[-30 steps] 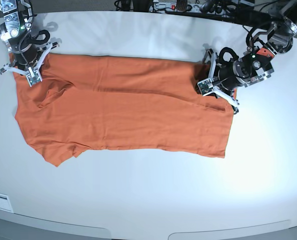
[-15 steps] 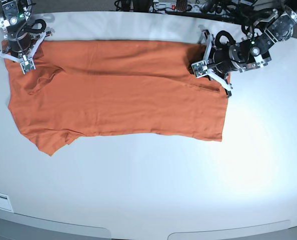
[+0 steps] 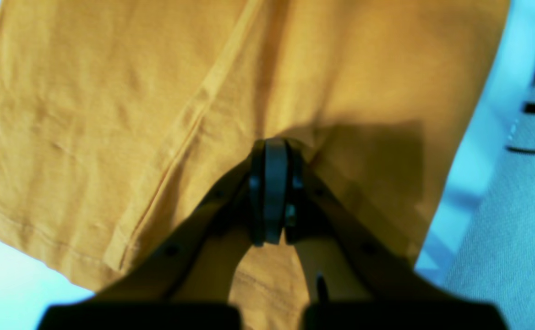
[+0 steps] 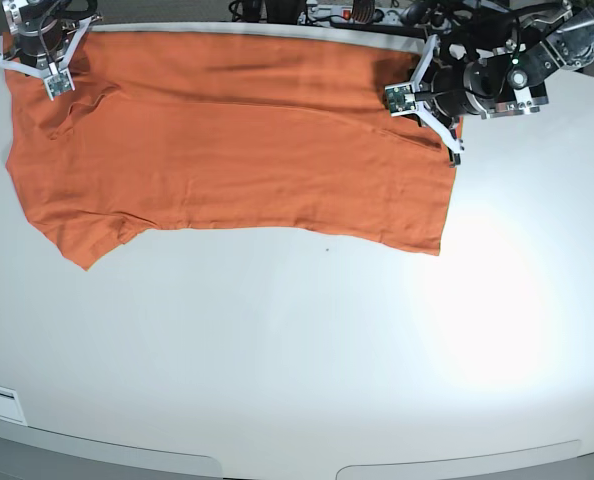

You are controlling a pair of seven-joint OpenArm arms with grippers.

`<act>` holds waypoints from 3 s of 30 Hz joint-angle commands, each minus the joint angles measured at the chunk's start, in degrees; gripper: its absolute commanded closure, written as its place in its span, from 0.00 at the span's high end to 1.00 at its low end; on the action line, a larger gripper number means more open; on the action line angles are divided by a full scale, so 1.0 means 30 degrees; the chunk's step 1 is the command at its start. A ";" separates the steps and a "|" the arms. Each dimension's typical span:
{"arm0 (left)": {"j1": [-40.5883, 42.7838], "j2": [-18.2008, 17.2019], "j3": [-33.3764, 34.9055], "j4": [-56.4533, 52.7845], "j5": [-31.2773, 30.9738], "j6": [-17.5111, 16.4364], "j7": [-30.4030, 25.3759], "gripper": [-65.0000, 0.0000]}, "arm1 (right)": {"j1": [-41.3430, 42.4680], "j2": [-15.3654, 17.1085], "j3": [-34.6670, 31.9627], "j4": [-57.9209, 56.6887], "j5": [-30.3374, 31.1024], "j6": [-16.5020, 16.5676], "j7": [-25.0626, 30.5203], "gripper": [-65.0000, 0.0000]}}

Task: Fold the T-shirt properly
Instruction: 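Drag the shirt toward the robot with both grippers, then release and move both grippers to the shirt's hem corners, grasp them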

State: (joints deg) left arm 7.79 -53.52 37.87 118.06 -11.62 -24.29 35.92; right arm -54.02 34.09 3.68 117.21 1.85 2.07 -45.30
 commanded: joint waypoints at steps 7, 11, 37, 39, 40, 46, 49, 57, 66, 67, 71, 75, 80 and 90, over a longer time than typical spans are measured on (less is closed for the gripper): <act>0.0036 -0.0415 -0.0036 0.0197 0.0189 0.0313 0.0867 0.00 | -0.0401 -0.0015 -0.0211 0.0452 -0.1909 -0.0874 -0.0299 0.00; 0.0036 -0.0415 -0.0036 0.0947 0.0182 0.0313 0.1151 0.00 | -0.0401 -0.0015 -0.0211 0.0452 -0.4065 -0.1377 0.0714 0.00; -0.0022 0.0845 -0.7402 0.0248 -0.0189 0.9486 -0.0576 0.00 | 0.3279 0.0022 -0.0211 0.1683 -0.7053 -0.4962 0.0590 0.12; -0.0029 0.1603 -0.9850 -0.1537 -0.3024 0.7766 -0.1348 0.00 | 0.3293 0.0022 -0.0211 0.1683 -0.7053 -0.4976 0.0583 0.12; -0.0080 0.2047 -1.0994 -0.2586 -0.4452 0.6907 -0.1719 0.00 | 0.3286 0.0022 -0.0211 0.1683 -0.7053 -0.4976 0.0576 0.12; -0.2608 0.4204 -1.4309 -0.8444 -1.1001 0.5129 0.0678 0.04 | 0.3300 0.0022 -0.0211 0.1683 -0.7053 -0.4969 0.0736 0.12; -0.3570 0.4721 -1.4192 -1.0484 -1.2371 0.3585 0.1188 0.45 | 0.3293 0.0022 -0.0211 0.1683 -0.7053 -0.4969 0.0721 0.12; -0.5049 0.5523 -1.1642 -1.3959 -1.4345 0.1035 0.2528 0.53 | 0.3300 0.0022 -0.0211 0.1683 -0.7053 -0.4976 0.0729 0.12; -0.5049 0.6142 -0.8859 -1.4324 -1.5511 -0.0284 0.3701 0.53 | 0.3300 0.0022 -0.0211 0.1683 -0.7053 -0.4991 0.0729 0.12; -0.5056 0.6149 -0.8699 -1.4324 -1.5518 -0.0277 0.3657 0.53 | 0.3300 0.0022 -0.0211 0.1683 -0.7053 -0.4991 0.0736 0.12; -0.5180 0.6142 -0.8655 -1.4309 -1.5839 -0.0321 0.3475 0.48 | 0.3300 0.0022 -0.0211 0.1683 -0.7053 -0.4998 0.0736 0.12; -0.5748 0.6135 -0.8663 -1.4309 -1.5854 -0.0612 0.3402 0.30 | 0.3366 0.0022 -0.0211 0.1683 -0.6907 -0.5005 0.1144 0.12; -0.6382 0.6142 -0.8663 -1.4302 -1.5810 -0.0641 0.3322 0.00 | 0.3978 0.0022 -0.0211 0.1683 -0.5821 -0.4779 0.1515 0.12; -0.6302 0.6135 -0.8663 -1.4309 -1.5205 -0.0627 0.3337 0.00 | 0.9267 0.0022 -0.0211 0.0590 -0.3446 -0.4131 0.1319 0.49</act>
State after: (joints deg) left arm -10.39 -34.26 12.05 74.83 -58.46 -26.65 45.04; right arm -26.48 33.23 2.48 118.28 -7.33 -9.43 -42.35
